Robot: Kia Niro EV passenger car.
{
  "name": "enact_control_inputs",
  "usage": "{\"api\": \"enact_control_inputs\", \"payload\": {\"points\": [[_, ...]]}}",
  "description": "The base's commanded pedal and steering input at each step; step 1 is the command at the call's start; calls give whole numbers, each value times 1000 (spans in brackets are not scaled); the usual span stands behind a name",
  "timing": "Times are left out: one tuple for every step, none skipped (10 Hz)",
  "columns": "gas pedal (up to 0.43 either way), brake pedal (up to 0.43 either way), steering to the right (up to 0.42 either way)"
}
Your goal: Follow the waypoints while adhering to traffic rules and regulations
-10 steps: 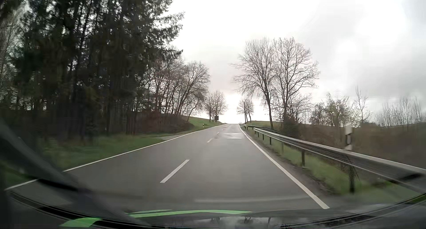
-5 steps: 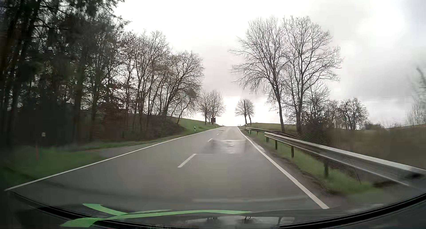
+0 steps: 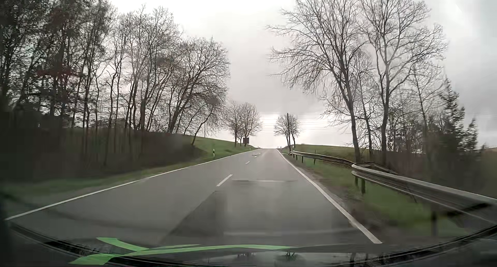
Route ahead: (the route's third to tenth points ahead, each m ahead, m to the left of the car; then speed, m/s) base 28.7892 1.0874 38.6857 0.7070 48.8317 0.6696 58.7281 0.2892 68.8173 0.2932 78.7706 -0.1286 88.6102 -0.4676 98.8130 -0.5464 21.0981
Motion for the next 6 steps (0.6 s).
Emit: {"api": "enact_control_inputs", "payload": {"points": [[339, 0, 1], [339, 0, 1], [339, 0, 1], [339, 0, 1], [331, 0, 1], [280, 0, 1]]}}
